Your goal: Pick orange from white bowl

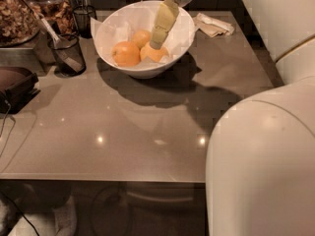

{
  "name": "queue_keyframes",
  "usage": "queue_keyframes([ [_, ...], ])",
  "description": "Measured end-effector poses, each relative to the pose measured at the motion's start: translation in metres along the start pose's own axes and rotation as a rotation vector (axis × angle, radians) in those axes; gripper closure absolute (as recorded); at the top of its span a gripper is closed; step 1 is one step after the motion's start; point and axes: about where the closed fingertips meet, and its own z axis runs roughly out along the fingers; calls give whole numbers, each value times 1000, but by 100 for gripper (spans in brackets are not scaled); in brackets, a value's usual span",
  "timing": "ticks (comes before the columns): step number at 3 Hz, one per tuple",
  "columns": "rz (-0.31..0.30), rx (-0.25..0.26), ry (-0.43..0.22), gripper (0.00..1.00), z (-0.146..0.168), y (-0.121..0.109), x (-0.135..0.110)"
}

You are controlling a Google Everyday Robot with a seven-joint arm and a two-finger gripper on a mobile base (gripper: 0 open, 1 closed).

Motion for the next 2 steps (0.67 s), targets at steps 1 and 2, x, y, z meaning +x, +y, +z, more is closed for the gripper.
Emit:
queue_keyframes([
  [1, -6, -18, 12, 1, 15, -7, -3],
  [2, 0, -39, 16, 14, 28, -11, -3],
])
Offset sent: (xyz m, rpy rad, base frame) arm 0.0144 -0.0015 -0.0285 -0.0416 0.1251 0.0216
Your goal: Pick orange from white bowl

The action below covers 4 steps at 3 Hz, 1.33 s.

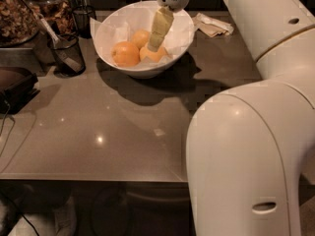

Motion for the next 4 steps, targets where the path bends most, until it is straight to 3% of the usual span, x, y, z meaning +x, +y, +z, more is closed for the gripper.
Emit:
queue_keyframes([
  [2, 28, -44, -4, 16, 21, -2, 3],
  [4, 57, -80, 1, 24, 40, -5, 5],
])
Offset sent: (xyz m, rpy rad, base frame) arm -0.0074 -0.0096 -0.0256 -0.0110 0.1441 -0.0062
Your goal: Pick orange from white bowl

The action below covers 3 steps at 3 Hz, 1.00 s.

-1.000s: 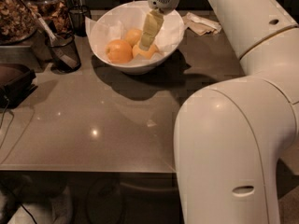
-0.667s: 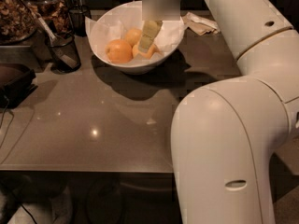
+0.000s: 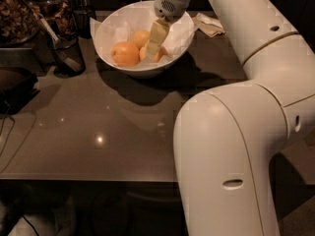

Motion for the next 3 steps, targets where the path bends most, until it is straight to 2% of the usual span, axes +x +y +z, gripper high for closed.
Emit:
queue_keyframes([
  [3, 43, -67, 14, 28, 37, -2, 3],
])
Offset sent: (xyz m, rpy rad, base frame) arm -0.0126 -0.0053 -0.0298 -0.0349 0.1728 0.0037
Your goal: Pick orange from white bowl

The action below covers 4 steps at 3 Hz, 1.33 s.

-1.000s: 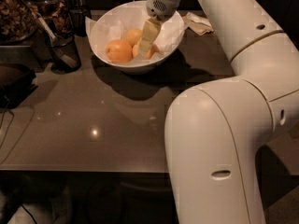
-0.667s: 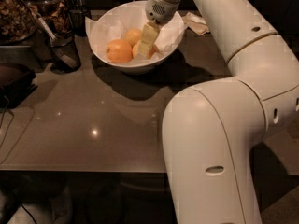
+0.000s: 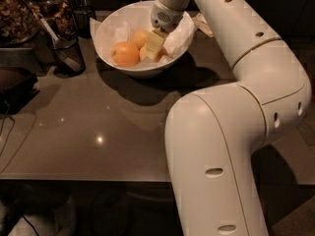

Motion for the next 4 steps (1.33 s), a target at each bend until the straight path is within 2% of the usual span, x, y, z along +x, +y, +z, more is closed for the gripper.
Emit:
queue_keyframes([
  [2, 28, -39, 19, 27, 23, -2, 11],
  [3, 18, -32, 27, 46, 26, -2, 12],
  [4, 8, -28, 24, 69, 24, 0, 13],
])
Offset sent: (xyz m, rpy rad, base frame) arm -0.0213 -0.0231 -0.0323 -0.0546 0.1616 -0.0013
